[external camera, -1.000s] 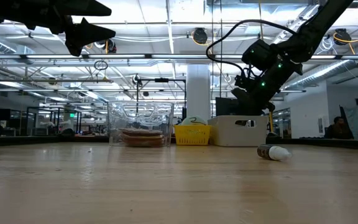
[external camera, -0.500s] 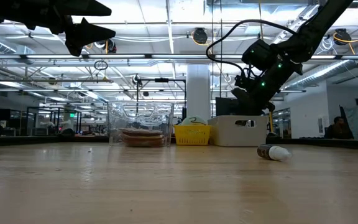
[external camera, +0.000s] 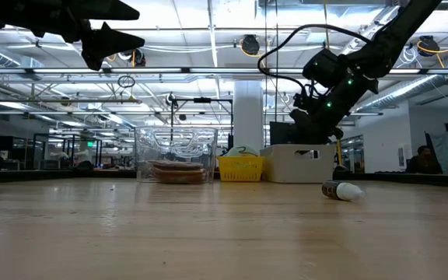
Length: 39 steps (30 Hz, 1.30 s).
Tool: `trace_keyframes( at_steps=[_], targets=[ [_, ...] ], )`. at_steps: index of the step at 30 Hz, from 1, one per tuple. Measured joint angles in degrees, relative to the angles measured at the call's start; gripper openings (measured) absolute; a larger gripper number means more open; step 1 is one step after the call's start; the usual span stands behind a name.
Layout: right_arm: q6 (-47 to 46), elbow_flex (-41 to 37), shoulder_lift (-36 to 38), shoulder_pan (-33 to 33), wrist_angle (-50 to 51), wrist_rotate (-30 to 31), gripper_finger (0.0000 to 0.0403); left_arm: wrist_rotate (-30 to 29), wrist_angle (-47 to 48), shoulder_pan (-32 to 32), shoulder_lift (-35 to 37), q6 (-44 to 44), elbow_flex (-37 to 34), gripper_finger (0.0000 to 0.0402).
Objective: Pick & Place Food Item
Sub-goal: Put the brown food coloring bottle into the grey bin
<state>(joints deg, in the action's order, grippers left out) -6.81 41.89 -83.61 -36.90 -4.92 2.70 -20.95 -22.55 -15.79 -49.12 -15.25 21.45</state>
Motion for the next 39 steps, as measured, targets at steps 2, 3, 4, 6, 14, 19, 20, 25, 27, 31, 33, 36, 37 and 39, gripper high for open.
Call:
trace_keyframes(
  at_steps=[2,3,4,6,14,19,20,25,27,31,33,36,37,39],
  targets=[
    [0.0,0.0,0.0,0.8,-0.7,-0.7,0.0169,0.0,0.0,0.0,0.0,0.0,0.0,0.0253],
    [0.0,0.0,0.0,1.3,-1.2,-1.9,0.0169,0.0,0.0,0.0,0.0,0.0,0.0,0.0253],
    [0.0,0.0,0.0,1.8,-2.0,-3.4,0.0169,0.0,0.0,0.0,0.0,0.0,0.0,0.0253],
    [0.0,0.0,0.0,3.2,-3.6,-6.3,0.0168,0.0,0.0,0.0,0.0,0.0,0.0,0.0253],
    [1.9,0.0,0.0,12.4,-9.1,-9.1,0.0165,0.0,0.0,0.0,0.0,0.0,0.0,0.0253],
    [3.2,0.0,0.0,20.2,-11.8,-9.0,0.0165,0.0,0.0,0.0,0.0,0.0,0.0,0.0253],
    [3.1,0.0,0.0,22.1,-12.1,-9.0,0.0165,0.0,0.0,0.0,0.0,0.0,0.0,0.0253],
    [2.5,0.0,0.0,31.7,-12.2,-8.7,0.0165,0.0,0.0,0.0,0.0,0.0,0.0,0.0253],
    [1.5,0.0,0.0,35.6,-12.2,-8.5,0.0165,0.0,0.0,0.0,0.0,0.0,0.0,0.0253],
    [1.7,0.0,0.0,44.0,-11.5,-3.4,0.0166,0.0,0.0,0.0,0.0,0.0,0.0,0.0253],
    [2.8,0.0,0.0,48.5,-10.7,-1.0,0.0173,0.0,0.0,0.0,0.0,0.0,0.0,0.0253],
    [1.9,0.0,0.0,53.8,-9.3,2.9,0.0202,0.0,0.0,0.0,0.0,0.0,0.0,0.0253],
    [1.7,0.0,0.0,55.1,-8.3,4.8,0.0214,0.0,0.0,0.0,0.0,0.0,0.0,0.0253],
    [1.5,0.0,0.0,57.5,-5.3,8.6,0.0241,0.0,0.0,0.0,0.0,0.0,0.0,0.0253]
  ],
)
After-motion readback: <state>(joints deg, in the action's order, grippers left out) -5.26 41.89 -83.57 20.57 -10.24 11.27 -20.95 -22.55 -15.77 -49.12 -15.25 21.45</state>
